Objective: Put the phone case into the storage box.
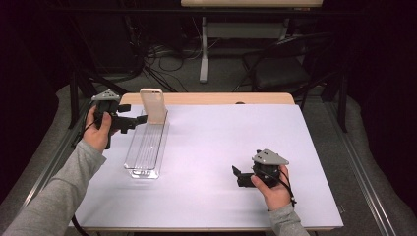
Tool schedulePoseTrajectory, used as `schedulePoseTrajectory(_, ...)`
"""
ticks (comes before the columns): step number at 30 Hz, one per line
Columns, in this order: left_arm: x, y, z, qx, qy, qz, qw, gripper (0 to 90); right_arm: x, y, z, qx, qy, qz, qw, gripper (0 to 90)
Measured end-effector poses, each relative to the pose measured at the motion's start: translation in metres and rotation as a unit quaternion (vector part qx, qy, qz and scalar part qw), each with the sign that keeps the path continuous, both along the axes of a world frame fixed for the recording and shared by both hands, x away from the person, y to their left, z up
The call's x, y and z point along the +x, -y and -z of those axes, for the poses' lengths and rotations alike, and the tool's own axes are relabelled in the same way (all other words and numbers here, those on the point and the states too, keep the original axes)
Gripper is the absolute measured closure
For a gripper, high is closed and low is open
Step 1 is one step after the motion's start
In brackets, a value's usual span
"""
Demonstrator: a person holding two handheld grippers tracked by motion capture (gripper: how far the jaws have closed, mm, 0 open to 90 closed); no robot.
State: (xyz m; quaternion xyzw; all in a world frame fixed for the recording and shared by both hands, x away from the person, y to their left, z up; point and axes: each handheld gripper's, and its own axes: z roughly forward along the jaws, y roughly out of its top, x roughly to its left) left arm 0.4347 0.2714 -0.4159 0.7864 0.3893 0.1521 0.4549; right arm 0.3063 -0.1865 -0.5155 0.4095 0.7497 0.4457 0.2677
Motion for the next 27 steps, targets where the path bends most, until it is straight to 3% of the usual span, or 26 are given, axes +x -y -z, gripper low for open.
schedulePoseTrajectory(5,-0.006,0.001,-0.001,-0.006,0.004,0.006,1.0000,11.0,0.000,0.001,-0.001,-0.001,0.002,-0.001,1.0000,0.0)
schedulePoseTrajectory(9,-0.015,0.003,-0.006,0.016,0.016,0.016,0.9996,11.0,-0.001,0.003,-0.005,0.001,0.006,0.001,1.0000,0.0)
schedulePoseTrajectory(13,-0.028,0.001,-0.010,-0.007,0.019,0.021,0.9996,11.0,-0.002,0.004,-0.009,0.002,0.011,0.000,0.9999,0.0)
schedulePoseTrajectory(22,-0.056,0.003,-0.013,-0.033,0.029,0.025,0.9987,11.1,-0.008,0.007,-0.018,0.010,0.016,-0.002,0.9998,0.0)
schedulePoseTrajectory(27,-0.070,0.008,-0.015,-0.028,0.037,0.027,0.9985,11.1,-0.010,0.009,-0.023,0.013,0.017,-0.001,0.9998,0.0)
